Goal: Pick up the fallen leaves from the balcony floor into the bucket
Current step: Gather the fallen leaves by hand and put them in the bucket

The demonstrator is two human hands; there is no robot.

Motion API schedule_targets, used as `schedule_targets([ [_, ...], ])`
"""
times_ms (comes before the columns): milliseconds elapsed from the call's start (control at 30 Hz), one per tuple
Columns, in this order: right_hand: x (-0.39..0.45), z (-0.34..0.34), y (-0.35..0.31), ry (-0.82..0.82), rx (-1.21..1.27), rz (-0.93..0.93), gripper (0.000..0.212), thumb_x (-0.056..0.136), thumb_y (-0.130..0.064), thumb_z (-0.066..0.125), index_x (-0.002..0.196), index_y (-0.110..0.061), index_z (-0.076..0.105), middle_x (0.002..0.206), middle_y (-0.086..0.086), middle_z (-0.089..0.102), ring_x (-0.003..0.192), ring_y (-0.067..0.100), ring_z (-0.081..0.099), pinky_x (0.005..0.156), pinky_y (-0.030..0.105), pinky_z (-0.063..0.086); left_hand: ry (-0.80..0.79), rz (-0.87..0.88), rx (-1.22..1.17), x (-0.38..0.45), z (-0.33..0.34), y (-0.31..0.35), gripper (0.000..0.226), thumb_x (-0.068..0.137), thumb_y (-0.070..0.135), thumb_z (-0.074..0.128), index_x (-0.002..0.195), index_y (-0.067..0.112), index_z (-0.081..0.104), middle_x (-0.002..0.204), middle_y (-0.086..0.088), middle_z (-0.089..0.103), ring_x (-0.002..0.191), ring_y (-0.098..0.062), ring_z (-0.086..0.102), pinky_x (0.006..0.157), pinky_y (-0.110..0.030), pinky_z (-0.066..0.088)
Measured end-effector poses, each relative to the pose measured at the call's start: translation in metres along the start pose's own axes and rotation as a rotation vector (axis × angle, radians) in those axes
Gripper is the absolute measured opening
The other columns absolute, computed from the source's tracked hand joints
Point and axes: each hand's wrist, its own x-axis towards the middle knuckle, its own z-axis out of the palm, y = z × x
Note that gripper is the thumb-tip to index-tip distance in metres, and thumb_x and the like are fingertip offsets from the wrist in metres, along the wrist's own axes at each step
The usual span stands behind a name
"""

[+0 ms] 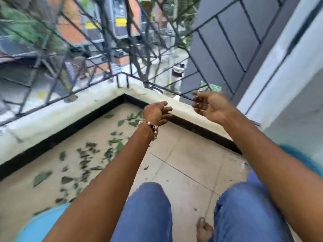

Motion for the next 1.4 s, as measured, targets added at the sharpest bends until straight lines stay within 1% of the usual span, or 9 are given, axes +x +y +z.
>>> schedule_targets([
  [233, -0.013, 0.153, 0.014, -0.178, -0.088, -0.038, 0.017, 0.097, -0.015, 0.05, 0.087, -0.016, 0.063, 0.072, 0.0, 0.061, 0.059, 0.014, 0.055, 0.051, 0.02, 0.042, 0.255, 0.142, -0.007, -0.026, -0.117, 0.039, 0.025, 0.1, 0.011, 0.043, 0.085, 0.014, 0.063, 0.072, -0.004, 0.067, 0.048, -0.013, 0.058, 0.045, -0.018, 0.041],
  [433, -0.025, 0.253, 0.049, -0.279, -0.169, -0.078, 0.018, 0.097, -0.013, 0.048, 0.107, -0.012, 0.063, 0.066, -0.001, 0.063, 0.046, 0.01, 0.054, 0.047, 0.019, 0.035, 0.494, 0.193, 0.017, -0.065, -0.221, 0.038, 0.021, 0.1, 0.013, 0.044, 0.1, 0.011, 0.065, 0.074, -0.002, 0.068, 0.056, -0.015, 0.061, 0.046, -0.02, 0.04],
  [533, -0.025, 0.29, 0.074, -0.39, -0.258, -0.087, 0.018, 0.095, -0.009, 0.049, 0.106, -0.009, 0.063, 0.068, 0.002, 0.062, 0.043, 0.009, 0.052, 0.046, 0.017, 0.035, 0.613, 0.171, 0.011, -0.074, -0.268, 0.021, 0.022, 0.099, 0.012, 0.047, 0.09, 0.014, 0.066, 0.073, -0.003, 0.069, 0.053, -0.014, 0.06, 0.048, -0.023, 0.041],
  [700, -0.008, 0.336, 0.1, -0.63, -0.564, -0.158, 0.015, 0.094, -0.007, 0.055, 0.101, 0.001, 0.065, 0.079, 0.014, 0.064, 0.052, 0.016, 0.056, 0.052, 0.023, 0.043, 0.777, 0.076, -0.065, -0.073, -0.322, -0.024, 0.021, 0.098, 0.009, 0.046, 0.1, 0.009, 0.067, 0.075, -0.004, 0.07, 0.053, -0.014, 0.061, 0.051, -0.026, 0.043],
  [867, 0.014, 0.393, 0.121, -0.808, -0.792, -0.313, 0.016, 0.094, -0.012, 0.059, 0.098, 0.001, 0.068, 0.083, 0.016, 0.07, 0.058, 0.019, 0.063, 0.052, 0.024, 0.049, 0.879, 0.045, 0.01, -0.074, -0.365, -0.061, 0.018, 0.098, 0.012, 0.048, 0.092, 0.016, 0.065, 0.082, -0.005, 0.071, 0.058, -0.017, 0.062, 0.05, -0.024, 0.044],
  [1033, 0.011, 0.378, 0.207, -1.147, -0.831, -0.288, 0.017, 0.094, -0.014, 0.061, 0.099, 0.001, 0.067, 0.083, 0.011, 0.07, 0.067, 0.02, 0.065, 0.062, 0.033, 0.053, 0.959, -0.027, 0.127, -0.092, -0.405, -0.103, 0.015, 0.095, 0.011, 0.053, 0.089, 0.018, 0.064, 0.074, 0.0, 0.07, 0.055, -0.013, 0.061, 0.05, -0.023, 0.042],
  [1167, 0.025, 0.34, 0.315, -1.234, -1.129, -0.352, 0.015, 0.091, -0.011, 0.064, 0.104, -0.008, 0.07, 0.1, 0.009, 0.071, 0.089, 0.021, 0.067, 0.082, 0.036, 0.056, 1.002, -0.08, 0.163, -0.101, -0.426, -0.138, 0.013, 0.095, 0.007, 0.052, 0.097, 0.013, 0.064, 0.075, -0.004, 0.067, 0.053, -0.013, 0.058, 0.047, -0.023, 0.039],
  [1333, 0.047, 0.318, 0.407, -1.23, -1.395, -0.572, 0.033, 0.09, -0.016, 0.062, 0.122, -0.012, 0.064, 0.12, 0.012, 0.065, 0.11, 0.027, 0.059, 0.09, 0.034, 0.047, 1.016, -0.169, 0.168, -0.078, -0.43, -0.174, 0.014, 0.094, 0.004, 0.053, 0.098, 0.01, 0.065, 0.076, -0.003, 0.068, 0.058, -0.016, 0.062, 0.05, -0.025, 0.044],
  [1400, 0.049, 0.312, 0.431, -1.307, -1.514, -0.718, 0.048, 0.091, -0.02, 0.059, 0.138, -0.017, 0.051, 0.139, 0.015, 0.051, 0.126, 0.032, 0.046, 0.102, 0.038, 0.038, 1.026, -0.188, 0.156, -0.064, -0.427, -0.186, 0.015, 0.093, 0.002, 0.054, 0.099, 0.008, 0.066, 0.075, -0.004, 0.069, 0.057, -0.018, 0.062, 0.045, -0.022, 0.043],
])
